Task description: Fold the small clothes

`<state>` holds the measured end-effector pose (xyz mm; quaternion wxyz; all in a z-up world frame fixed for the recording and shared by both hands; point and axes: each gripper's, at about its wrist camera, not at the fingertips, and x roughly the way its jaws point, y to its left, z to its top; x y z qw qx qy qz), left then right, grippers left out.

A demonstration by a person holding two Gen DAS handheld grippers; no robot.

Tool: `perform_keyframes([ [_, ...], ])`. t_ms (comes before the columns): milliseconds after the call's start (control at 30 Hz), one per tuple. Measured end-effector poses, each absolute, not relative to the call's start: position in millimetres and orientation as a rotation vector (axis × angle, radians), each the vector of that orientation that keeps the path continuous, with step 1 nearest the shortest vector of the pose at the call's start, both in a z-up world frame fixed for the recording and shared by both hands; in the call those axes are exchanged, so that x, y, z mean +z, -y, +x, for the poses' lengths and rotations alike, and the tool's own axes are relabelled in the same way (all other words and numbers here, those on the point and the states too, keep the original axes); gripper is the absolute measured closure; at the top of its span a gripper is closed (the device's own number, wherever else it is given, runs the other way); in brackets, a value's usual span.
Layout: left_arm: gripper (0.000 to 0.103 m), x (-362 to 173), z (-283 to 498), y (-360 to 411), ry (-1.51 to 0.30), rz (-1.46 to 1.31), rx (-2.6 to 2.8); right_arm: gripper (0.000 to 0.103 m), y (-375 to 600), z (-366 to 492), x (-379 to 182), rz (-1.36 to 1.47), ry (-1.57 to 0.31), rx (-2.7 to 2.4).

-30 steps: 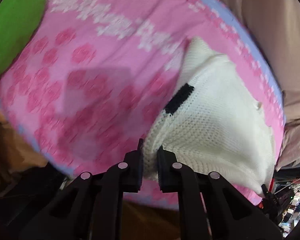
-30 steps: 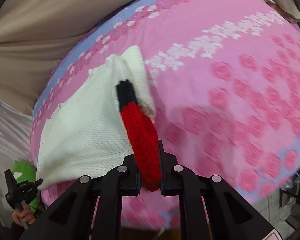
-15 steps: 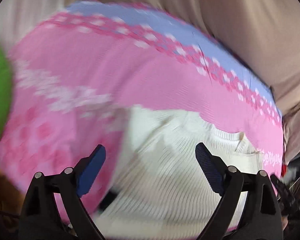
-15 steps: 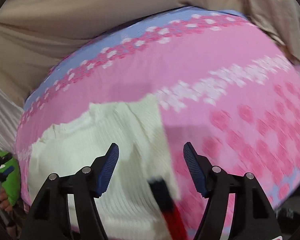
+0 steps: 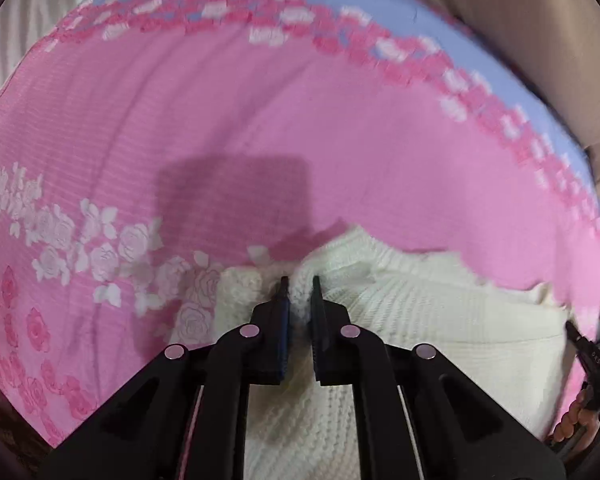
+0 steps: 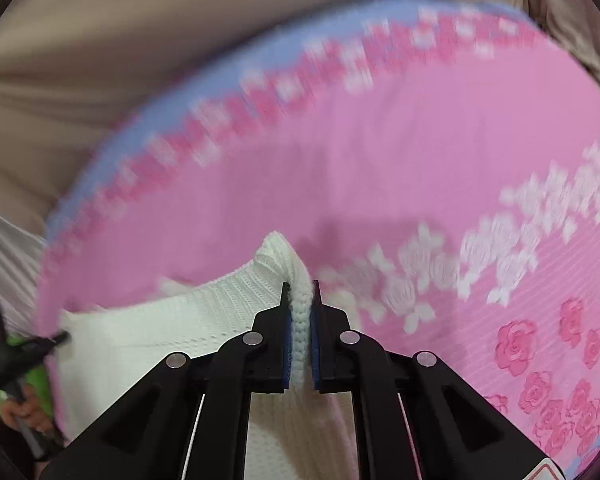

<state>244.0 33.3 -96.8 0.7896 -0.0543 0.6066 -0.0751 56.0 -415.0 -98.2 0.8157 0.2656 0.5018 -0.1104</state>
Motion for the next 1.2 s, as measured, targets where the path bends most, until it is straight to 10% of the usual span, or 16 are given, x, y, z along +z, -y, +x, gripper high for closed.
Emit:
perform_keyframes([
  [133,0.088,-80.6,235.7,-39.1,-1.274,-0.206,-0.176,0.093,419.8,55.4,-74.1,0.635,-1.049,-0.275],
  [267,0.027,-41.2,195.7,-81.9,-1.157,-0.236,-0.100,0.079,401.6,17.4,-20.0,0.552,-0.933,-0.284],
  [600,0.014,-115.5,103.0,-139.9,-1.339,-0.557,-0.048,0.087,204.5,15.2,-62.0,0.384,-1.222,0.171],
  [700,0.023,-112.9,103.0,-130.5,-1.338,-0.484,-0.061,0.090,188.6,25.5,-89.7,0.277,-1.308,0.131],
  [767,0.073,-111.6,107.0,-126.3,-1.349,-0.518,-0.145,0.091,189.9,26.4,-93.3,0.308,-1.288,0.132],
  [1200,0.081,60.8,63.2,81.6,-1.037,-0.140,-0.699,0.075,294.6,-39.4,-37.4,0.640,-1.042,-0.005],
])
